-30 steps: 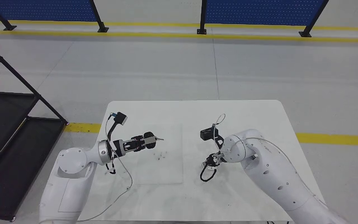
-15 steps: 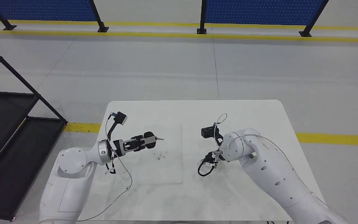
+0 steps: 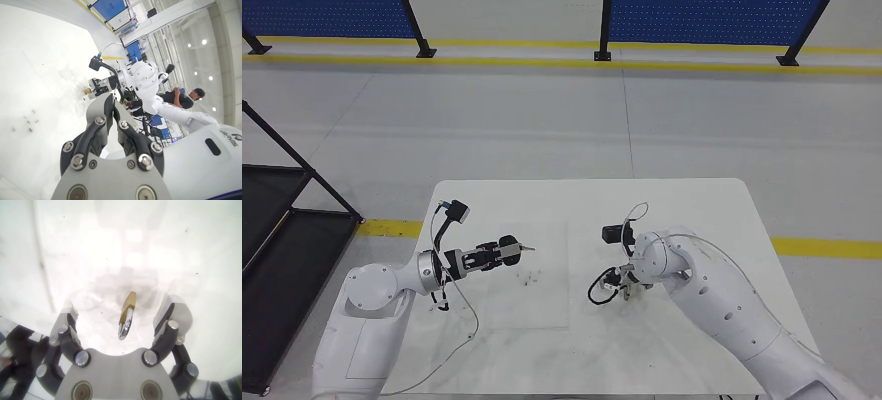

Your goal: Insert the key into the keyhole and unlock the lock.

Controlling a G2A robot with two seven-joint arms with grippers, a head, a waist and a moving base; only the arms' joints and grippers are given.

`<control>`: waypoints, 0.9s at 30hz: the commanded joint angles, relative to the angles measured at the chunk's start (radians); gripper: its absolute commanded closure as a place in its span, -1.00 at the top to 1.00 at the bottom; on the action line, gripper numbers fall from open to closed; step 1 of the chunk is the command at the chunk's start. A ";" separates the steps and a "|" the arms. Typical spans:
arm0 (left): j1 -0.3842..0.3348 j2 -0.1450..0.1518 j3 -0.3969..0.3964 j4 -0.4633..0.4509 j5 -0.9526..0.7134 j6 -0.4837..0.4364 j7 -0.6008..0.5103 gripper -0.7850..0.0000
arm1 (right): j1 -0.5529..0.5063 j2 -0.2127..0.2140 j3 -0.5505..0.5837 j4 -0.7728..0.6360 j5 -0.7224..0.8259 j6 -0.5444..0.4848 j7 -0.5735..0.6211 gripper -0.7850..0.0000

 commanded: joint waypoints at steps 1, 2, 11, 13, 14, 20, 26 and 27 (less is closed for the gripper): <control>0.000 0.000 0.000 0.000 0.000 0.000 0.000 -1.00 | -0.008 0.007 0.004 -0.014 -0.011 0.006 -0.005 1.00; 0.000 0.000 0.000 0.000 0.000 0.000 0.000 -1.00 | -0.013 0.012 0.006 -0.023 -0.018 0.007 -0.007 1.00; 0.000 0.000 0.000 0.000 0.000 0.000 0.000 -1.00 | -0.079 0.044 0.037 -0.086 -0.072 0.017 -0.017 1.00; 0.000 0.000 0.000 0.000 0.000 0.000 0.000 -1.00 | -0.087 0.047 0.040 -0.095 -0.080 0.017 -0.016 0.80; 0.000 0.000 0.000 0.000 0.000 0.000 0.000 -1.00 | -0.090 0.048 0.042 -0.098 -0.082 0.016 -0.016 0.69; 0.000 0.000 0.000 0.000 0.000 0.000 0.000 -1.00 | -0.103 0.049 0.048 -0.112 -0.105 0.015 -0.014 -0.11; 0.000 0.000 0.000 0.000 0.000 0.000 0.000 -1.00 | -0.117 0.047 0.059 -0.123 -0.126 0.007 -0.007 -0.25; 0.000 0.000 0.000 0.000 0.000 0.000 0.000 -1.00 | -0.119 0.046 0.062 -0.124 -0.129 0.006 -0.006 -0.29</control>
